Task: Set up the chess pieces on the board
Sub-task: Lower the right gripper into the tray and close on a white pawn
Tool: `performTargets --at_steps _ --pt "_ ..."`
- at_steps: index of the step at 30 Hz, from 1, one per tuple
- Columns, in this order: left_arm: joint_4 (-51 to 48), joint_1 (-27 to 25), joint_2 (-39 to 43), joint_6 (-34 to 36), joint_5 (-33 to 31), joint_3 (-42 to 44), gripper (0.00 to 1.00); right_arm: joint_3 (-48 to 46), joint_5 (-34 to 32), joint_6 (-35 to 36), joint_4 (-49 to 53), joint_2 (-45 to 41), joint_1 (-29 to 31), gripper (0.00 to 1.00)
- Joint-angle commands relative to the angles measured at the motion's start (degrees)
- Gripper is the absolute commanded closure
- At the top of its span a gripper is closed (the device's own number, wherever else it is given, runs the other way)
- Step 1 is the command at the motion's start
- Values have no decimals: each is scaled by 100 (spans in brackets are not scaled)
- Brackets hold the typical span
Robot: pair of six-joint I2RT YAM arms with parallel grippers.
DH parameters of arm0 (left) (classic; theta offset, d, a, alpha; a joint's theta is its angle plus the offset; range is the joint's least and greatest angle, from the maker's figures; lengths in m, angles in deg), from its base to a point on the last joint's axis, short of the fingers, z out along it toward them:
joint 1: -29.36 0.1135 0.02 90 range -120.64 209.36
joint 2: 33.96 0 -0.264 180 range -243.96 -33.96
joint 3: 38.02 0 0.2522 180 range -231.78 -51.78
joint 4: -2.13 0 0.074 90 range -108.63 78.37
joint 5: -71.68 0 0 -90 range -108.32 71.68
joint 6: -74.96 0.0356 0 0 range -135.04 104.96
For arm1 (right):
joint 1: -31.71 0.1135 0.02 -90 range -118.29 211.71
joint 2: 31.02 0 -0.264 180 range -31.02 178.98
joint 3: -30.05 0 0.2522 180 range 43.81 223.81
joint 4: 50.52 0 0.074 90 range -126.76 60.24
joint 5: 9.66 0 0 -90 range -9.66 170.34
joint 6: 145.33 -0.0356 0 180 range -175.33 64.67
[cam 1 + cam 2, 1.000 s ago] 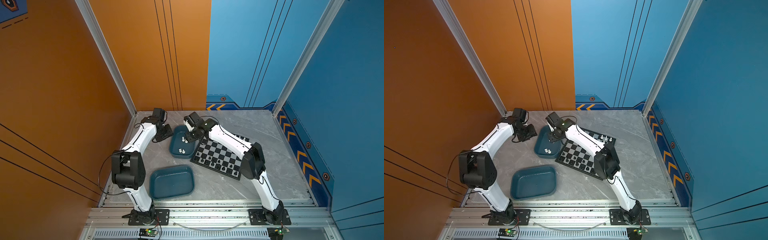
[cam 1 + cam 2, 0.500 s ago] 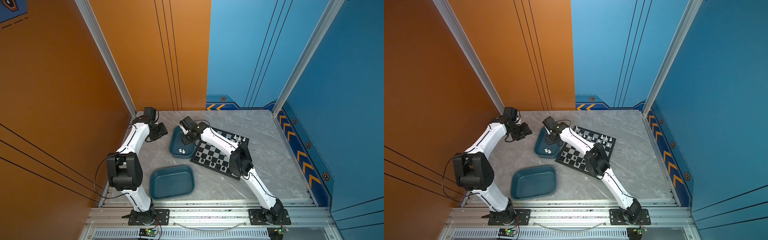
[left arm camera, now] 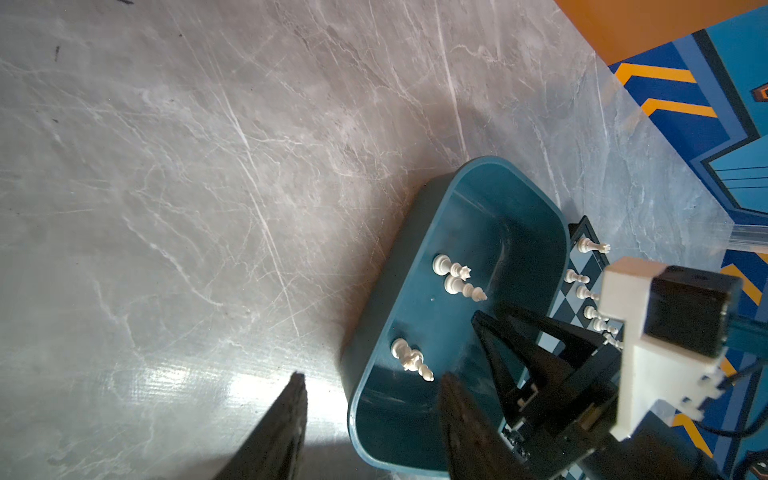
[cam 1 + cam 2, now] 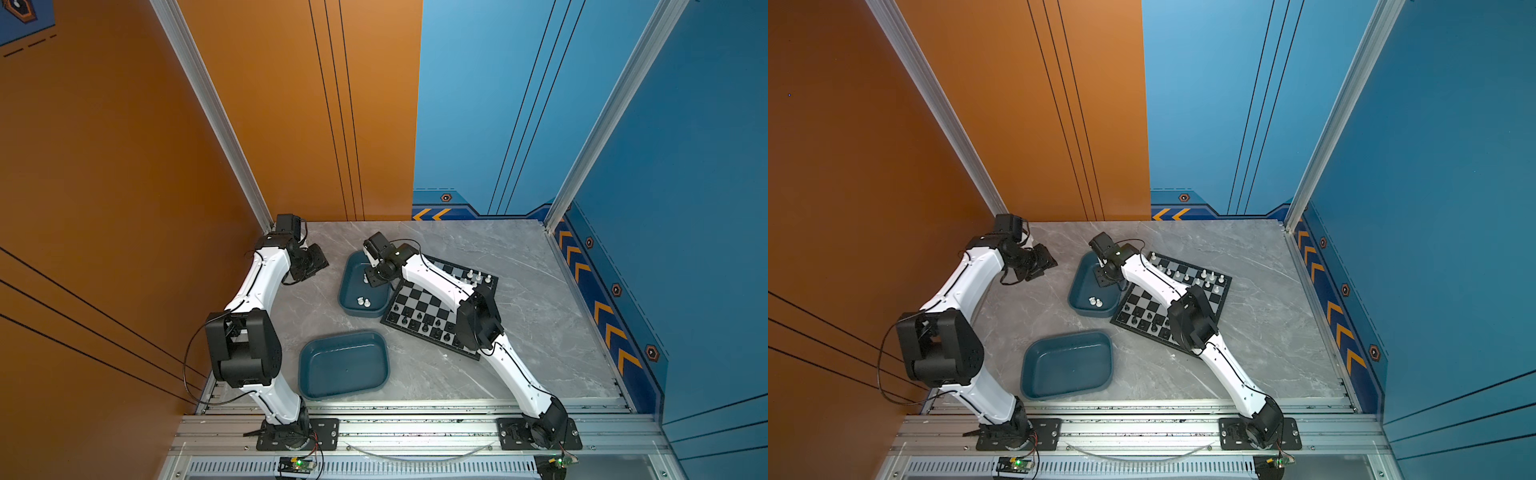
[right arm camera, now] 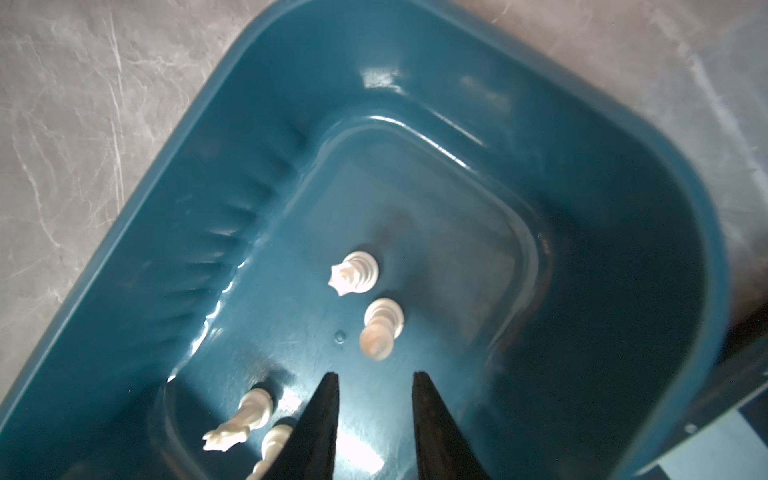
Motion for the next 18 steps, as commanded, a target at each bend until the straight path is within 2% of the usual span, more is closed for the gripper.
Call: performTargets --at_steps 1,18 --pt "-34 21 90 129 151 26 48 217 -34 -88 -71 183 5 67" --pt "-97 135 146 165 103 43 48 409 130 -204 -230 424 -60 70"
